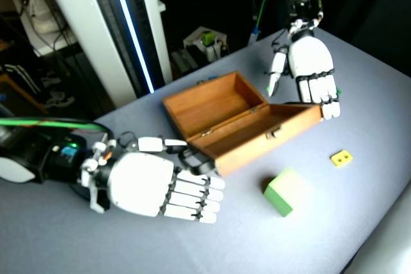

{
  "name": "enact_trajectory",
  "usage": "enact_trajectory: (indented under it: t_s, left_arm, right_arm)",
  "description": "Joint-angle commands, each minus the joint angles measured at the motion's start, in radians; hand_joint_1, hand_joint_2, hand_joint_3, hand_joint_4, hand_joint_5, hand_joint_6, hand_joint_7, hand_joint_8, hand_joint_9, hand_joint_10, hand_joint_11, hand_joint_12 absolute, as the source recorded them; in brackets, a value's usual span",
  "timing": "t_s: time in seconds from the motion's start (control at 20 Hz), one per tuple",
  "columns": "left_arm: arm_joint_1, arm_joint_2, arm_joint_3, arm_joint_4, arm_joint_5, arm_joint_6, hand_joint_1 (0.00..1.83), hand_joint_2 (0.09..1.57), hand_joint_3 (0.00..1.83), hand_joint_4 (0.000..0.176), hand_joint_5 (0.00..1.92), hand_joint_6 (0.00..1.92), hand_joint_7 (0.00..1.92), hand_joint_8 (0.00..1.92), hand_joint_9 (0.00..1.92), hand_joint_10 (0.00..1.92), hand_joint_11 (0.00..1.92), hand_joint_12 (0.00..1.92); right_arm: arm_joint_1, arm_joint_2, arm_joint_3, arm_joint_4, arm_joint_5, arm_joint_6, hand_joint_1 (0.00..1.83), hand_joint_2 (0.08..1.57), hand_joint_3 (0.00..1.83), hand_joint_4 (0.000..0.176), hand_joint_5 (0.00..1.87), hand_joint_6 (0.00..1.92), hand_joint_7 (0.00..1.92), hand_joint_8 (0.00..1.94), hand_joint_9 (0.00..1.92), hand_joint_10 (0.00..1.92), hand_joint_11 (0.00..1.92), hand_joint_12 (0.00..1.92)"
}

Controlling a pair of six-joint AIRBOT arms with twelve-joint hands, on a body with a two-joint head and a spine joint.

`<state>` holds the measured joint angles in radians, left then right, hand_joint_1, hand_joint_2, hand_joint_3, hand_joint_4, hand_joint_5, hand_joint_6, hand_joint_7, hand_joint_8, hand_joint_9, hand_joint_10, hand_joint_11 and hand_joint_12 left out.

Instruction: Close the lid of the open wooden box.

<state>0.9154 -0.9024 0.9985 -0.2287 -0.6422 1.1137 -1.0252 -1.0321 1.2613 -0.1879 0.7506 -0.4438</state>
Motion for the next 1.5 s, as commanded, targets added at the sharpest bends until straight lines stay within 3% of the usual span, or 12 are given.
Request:
enact_trajectory:
  t_s: [0.0, 0.6, 0.65, 0.7, 0.9, 1.15, 1.45]
  left_arm:
    - [-0.004, 0.007, -0.01, 0.022, -0.153, -0.011, 0.0, 1.27, 0.0, 0.0, 0.03, 0.01, 0.05, 0.02, 0.05, 0.02, 0.0, 0.0]
    - [0.057, 0.061, -0.068, 0.034, -0.28, -0.064, 0.0, 1.3, 0.01, 0.0, 0.06, 0.01, 0.02, 0.0, 0.0, 0.0, 0.0, 0.0]
    - [0.063, 0.065, -0.072, 0.033, -0.29, -0.067, 0.0, 1.3, 0.01, 0.0, 0.05, 0.0, 0.03, 0.0, 0.0, 0.0, 0.0, 0.0]
    - [0.068, 0.068, -0.075, 0.032, -0.297, -0.069, 0.0, 1.31, 0.01, 0.0, 0.05, 0.0, 0.03, 0.01, 0.01, 0.0, 0.0, 0.0]
    - [0.1, 0.082, -0.094, 0.027, -0.338, -0.081, 0.0, 1.33, 0.0, 0.0, 0.09, 0.0, 0.1, 0.01, 0.06, 0.01, 0.0, 0.0]
    - [0.154, 0.097, -0.114, 0.005, -0.395, -0.102, 0.0, 1.26, 0.0, 0.0, 0.08, 0.01, 0.07, 0.0, 0.06, 0.0, 0.0, 0.0]
    - [0.196, 0.102, -0.126, -0.021, -0.437, -0.116, 0.0, 1.28, 0.0, 0.0, 0.1, 0.01, 0.07, 0.0, 0.06, 0.0, 0.0, 0.0]
  right_arm:
    - [0.016, -0.002, -0.005, 0.021, 0.152, 0.016, 0.0, 1.22, 0.0, 0.0, 0.04, 0.01, 0.0, 0.0, 0.0, 0.0, 0.0, 0.0]
    - [0.016, 0.044, -0.067, 0.002, 0.255, 0.025, 0.0, 1.24, 0.01, 0.0, 0.06, 0.01, 0.06, 0.01, 0.0, 0.0, 0.09, 0.04]
    - [0.016, 0.049, -0.076, -0.003, 0.268, 0.025, 0.0, 1.25, 0.01, 0.007, 0.04, 0.0, 0.04, 0.0, 0.0, 0.0, 0.06, 0.02]
    - [0.016, 0.052, -0.083, -0.008, 0.278, 0.025, 0.0, 1.25, 0.01, 0.0, 0.04, 0.0, 0.04, 0.0, 0.0, 0.0, 0.01, 0.0]
    - [0.016, 0.064, -0.111, -0.036, 0.319, 0.035, 0.0, 1.25, 0.0, 0.0, 0.03, 0.0, 0.01, 0.0, 0.0, 0.0, 0.01, 0.0]
    - [0.016, 0.068, -0.137, -0.068, 0.35, 0.042, 0.0, 1.28, 0.01, 0.0, 0.02, 0.0, 0.0, 0.0, 0.0, 0.0, 0.0, 0.0]
    - [0.003, 0.068, -0.16, -0.111, 0.355, 0.045, 0.0, 1.29, 0.01, 0.0, 0.03, 0.0, 0.0, 0.0, 0.0, 0.0, 0.0, 0.0]
